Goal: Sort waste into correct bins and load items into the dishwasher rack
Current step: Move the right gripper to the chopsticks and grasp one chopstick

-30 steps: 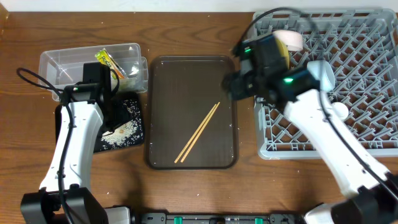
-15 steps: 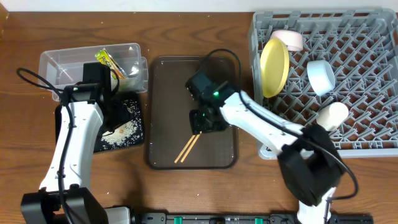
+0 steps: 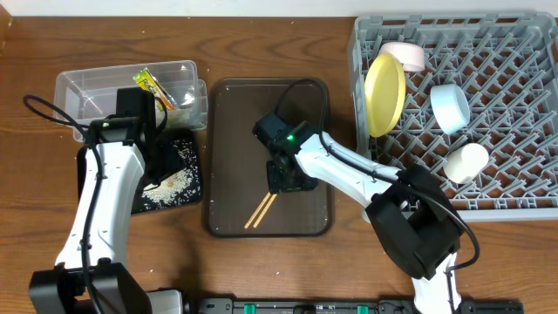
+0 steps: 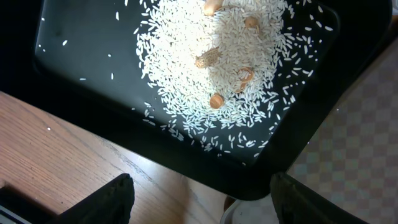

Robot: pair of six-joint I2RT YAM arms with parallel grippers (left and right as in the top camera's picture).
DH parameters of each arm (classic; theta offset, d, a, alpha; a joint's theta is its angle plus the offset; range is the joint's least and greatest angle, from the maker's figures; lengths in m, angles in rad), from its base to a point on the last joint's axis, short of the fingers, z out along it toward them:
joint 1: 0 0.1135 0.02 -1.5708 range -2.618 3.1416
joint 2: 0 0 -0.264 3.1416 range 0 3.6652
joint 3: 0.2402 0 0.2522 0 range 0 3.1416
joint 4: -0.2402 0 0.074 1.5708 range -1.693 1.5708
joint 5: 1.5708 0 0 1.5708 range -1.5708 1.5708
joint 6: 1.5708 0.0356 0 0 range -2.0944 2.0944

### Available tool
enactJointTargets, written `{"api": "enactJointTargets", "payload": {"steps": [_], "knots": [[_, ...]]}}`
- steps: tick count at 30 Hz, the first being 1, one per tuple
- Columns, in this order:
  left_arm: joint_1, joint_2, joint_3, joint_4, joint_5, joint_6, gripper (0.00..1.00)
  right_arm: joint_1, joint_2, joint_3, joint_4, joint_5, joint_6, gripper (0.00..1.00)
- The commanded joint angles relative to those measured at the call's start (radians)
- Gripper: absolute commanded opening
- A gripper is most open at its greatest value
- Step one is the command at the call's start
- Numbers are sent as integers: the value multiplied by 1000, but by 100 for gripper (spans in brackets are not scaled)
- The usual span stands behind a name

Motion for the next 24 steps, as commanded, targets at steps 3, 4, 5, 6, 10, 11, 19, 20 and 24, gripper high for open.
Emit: {"api": "enactJointTargets", "payload": {"steps": [3,4,5,6,10,11,19,20,24], "knots": [[5,-12,1,-6,-9,-8,73,12,45,0,-6,45,21,52],[5,-12,1,-6,-9,-8,73,12,49,-1,-6,45,21,52],[5,-12,1,-6,-9,-8,73,12,51,-1,-6,49,21,51],[5,-12,1,-6,-9,-8,73,12,51,-1,-5,53,22,51],[5,-12,1,-6,-8,-8,73,12,51,-1,-6,118,36,50],[5,-12,1,-6,-8,-8,73,10,51,-1,-7,139,36,51],[5,-12,1,-6,-8,-8,73,-31,51,-1,20,173,35,50],[5,-12,1,-6,-9,-8,73,-35,51,-1,27,173,35,50],[5,-12,1,-6,-8,-8,73,-44,51,-1,40,172,36,44]]}}
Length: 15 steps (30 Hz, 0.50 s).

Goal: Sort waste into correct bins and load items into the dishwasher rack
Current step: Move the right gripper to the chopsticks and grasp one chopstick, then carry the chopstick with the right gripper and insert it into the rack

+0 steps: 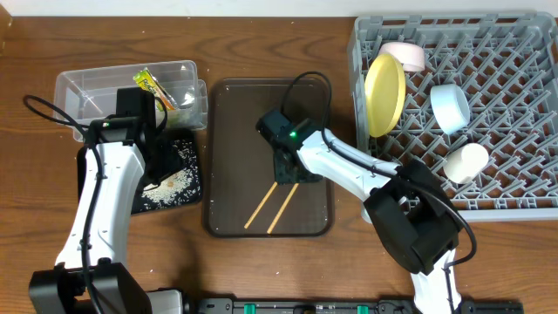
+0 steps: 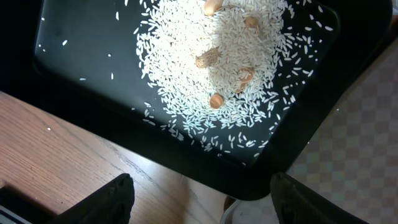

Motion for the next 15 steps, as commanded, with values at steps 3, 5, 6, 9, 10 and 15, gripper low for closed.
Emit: {"api": "enactJointTargets", "payload": {"steps": [3,5,6,9,10,15], "knots": [[5,-12,1,-7,-8,-8,73,-12,31,-3,-18,21,13,38],[5,-12,1,-6,-9,-8,73,-8,31,-3,-37,19,13,35],[5,-12,1,-6,-8,-8,73,-5,31,-3,-46,19,13,32],[5,-12,1,-6,-8,-8,73,2,31,-3,-55,19,13,24],[5,-12,1,-6,-8,-8,73,3,31,-4,-53,19,13,22],[5,-12,1,-7,-8,-8,73,-5,31,-3,-31,14,13,14]]}}
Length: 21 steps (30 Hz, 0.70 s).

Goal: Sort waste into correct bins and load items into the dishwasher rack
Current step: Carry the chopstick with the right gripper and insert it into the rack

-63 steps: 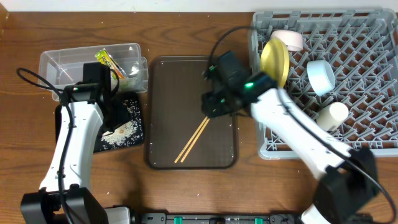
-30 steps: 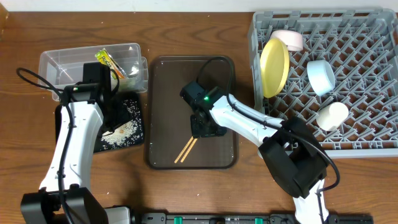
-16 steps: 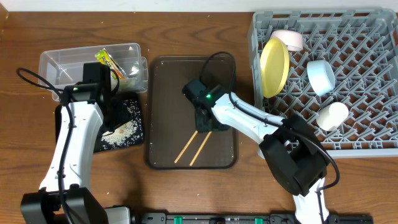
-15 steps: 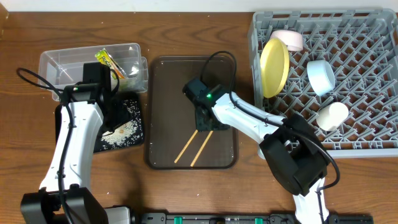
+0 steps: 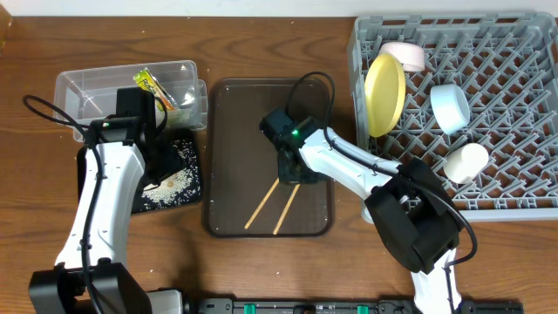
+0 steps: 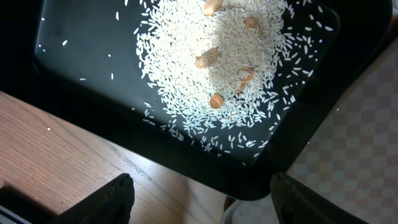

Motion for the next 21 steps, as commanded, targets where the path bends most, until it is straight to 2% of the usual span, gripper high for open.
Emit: {"api": "enactJointTargets", "payload": {"steps": [1,10,14,21], "knots": [[5,-12,1,-7,-8,-8,73,-3,29,-3,11,2,1,12],[5,-12,1,-10,-8,-8,73,-53,27,2,11,-10,-1,1],[5,-12,1,-10,-8,-8,73,-78,-3,11,11,-21,-73,1],[5,-12,1,-10,-8,-8,73,-134,-151,37,-25,-73,-291,1]]}}
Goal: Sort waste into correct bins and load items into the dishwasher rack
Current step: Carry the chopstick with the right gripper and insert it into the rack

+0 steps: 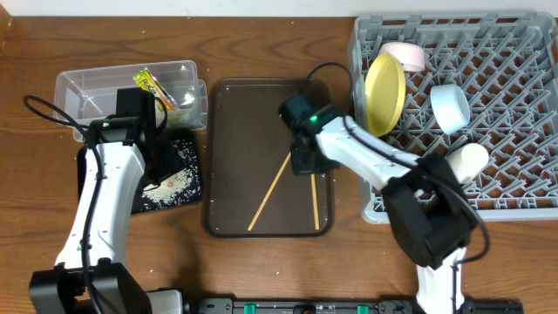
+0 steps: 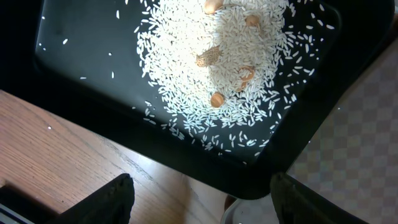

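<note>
Two wooden chopsticks lie on the brown tray (image 1: 244,131). One chopstick (image 1: 270,192) runs diagonally across the middle; the other chopstick (image 1: 315,202) lies straight along the tray's right side. My right gripper (image 1: 302,161) stands over their upper ends, and its jaws are hidden under the wrist. My left gripper (image 2: 202,208) is open with nothing in it, hanging over the edge of the black tray (image 2: 74,56) of rice (image 2: 217,68) and nut bits. The grey dishwasher rack (image 1: 506,113) holds a yellow plate (image 1: 384,92), a pink bowl (image 1: 405,55), a blue cup (image 1: 451,106) and a white cup (image 1: 466,163).
A clear plastic bin (image 1: 87,87) with a yellow wrapper (image 1: 150,87) stands at the back left, above the black tray (image 1: 148,196). The brown tray sits between that bin and the rack. Wooden table (image 2: 68,155) shows around them.
My right gripper has moved from the tray's middle toward its right edge. One chopstick now lies straight along the right side, apart from the diagonal one. The left arm is unmoved.
At first both chopsticks lay close together in the tray's lower middle, below my right gripper. Then they lay parallel with a gap between them, the gripper at their upper ends. Now they are spread wide, meeting near the gripper on the right.
</note>
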Robot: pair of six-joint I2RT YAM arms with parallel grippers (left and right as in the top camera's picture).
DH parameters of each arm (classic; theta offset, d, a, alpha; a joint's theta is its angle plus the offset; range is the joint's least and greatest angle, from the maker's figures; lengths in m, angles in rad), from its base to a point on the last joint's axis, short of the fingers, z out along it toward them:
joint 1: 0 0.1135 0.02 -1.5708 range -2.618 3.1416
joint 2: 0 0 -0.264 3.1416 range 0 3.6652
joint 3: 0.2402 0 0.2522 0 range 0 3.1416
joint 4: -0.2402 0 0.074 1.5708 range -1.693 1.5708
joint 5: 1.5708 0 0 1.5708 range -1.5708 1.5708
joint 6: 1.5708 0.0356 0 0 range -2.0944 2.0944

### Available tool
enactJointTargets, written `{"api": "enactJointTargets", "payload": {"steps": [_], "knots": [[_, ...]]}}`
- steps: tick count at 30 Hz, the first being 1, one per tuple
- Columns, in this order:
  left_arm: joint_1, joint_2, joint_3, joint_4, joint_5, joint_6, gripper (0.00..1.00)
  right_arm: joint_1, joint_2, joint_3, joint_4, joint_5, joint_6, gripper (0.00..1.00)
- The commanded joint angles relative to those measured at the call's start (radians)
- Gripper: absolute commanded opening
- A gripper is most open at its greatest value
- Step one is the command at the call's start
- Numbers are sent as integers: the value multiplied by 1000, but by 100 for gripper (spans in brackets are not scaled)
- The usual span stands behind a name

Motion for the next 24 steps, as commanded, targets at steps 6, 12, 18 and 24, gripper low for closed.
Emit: {"api": "enactJointTargets", "payload": {"steps": [6,12,18,24], "knots": [[5,-12,1,-6,-9,-8,73,-119,-284,34,-76,-32,-280,1],[5,-12,1,-6,-8,-8,73,-234,-430,34,-181,-31,-369,1],[5,-12,1,-5,-8,-8,73,-391,-530,34,-239,-33,-465,1],[5,-12,1,-5,-9,-8,73,-538,-543,31,-244,-50,-561,1]]}}
